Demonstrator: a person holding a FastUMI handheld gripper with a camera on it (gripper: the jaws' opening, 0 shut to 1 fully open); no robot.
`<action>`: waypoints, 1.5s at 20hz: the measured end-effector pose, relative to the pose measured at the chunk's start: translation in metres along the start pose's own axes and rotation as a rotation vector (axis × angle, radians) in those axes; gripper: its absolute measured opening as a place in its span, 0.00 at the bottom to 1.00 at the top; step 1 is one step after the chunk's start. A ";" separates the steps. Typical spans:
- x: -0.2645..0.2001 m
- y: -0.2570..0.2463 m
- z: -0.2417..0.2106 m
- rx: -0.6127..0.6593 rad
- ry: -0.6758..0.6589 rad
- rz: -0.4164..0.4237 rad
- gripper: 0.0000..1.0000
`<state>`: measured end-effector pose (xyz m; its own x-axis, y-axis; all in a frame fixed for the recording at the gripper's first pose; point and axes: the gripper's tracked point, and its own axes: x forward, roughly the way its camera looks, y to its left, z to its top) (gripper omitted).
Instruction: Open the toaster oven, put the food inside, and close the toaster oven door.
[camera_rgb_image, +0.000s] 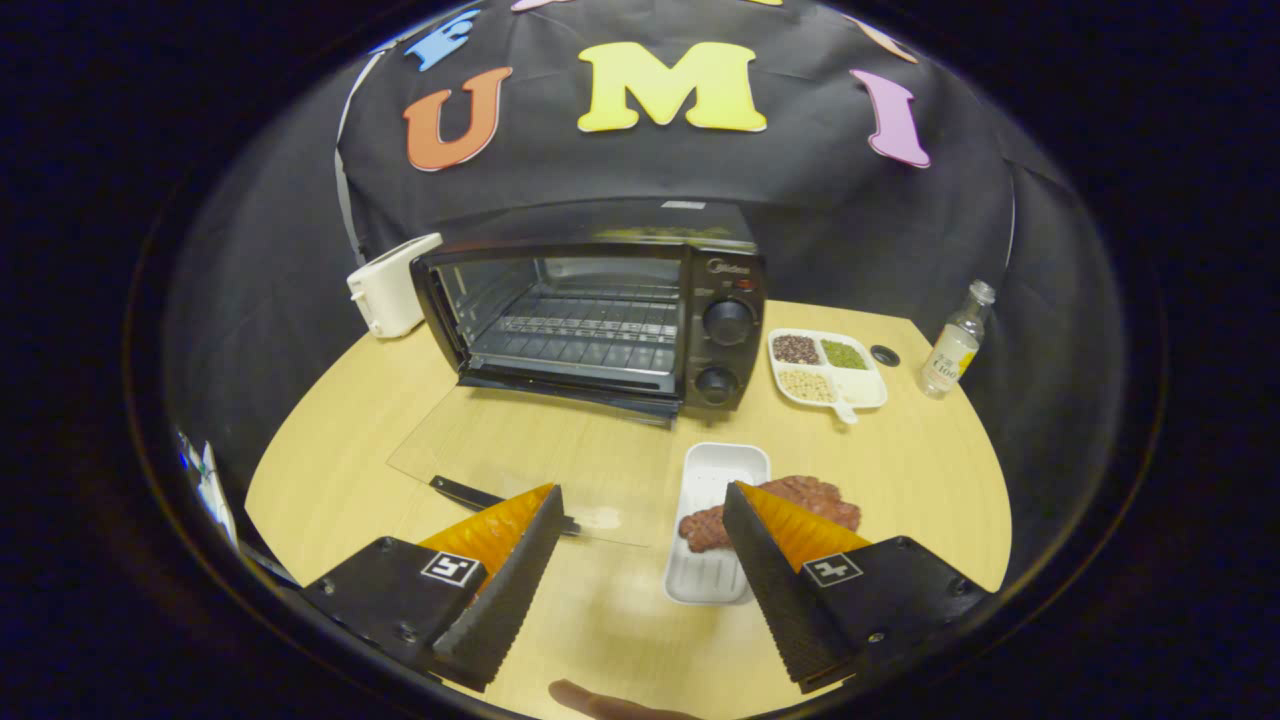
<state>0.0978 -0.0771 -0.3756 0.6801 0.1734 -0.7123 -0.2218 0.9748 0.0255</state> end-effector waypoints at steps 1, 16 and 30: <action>-0.008 -0.009 0.001 0.012 0.006 0.015 1.00; 0.018 -0.092 -0.014 0.241 0.193 0.306 0.93; 0.011 -0.105 -0.033 0.426 0.281 0.589 0.09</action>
<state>0.1055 -0.1821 -0.4088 0.3189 0.6925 -0.6471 -0.1650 0.7129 0.6816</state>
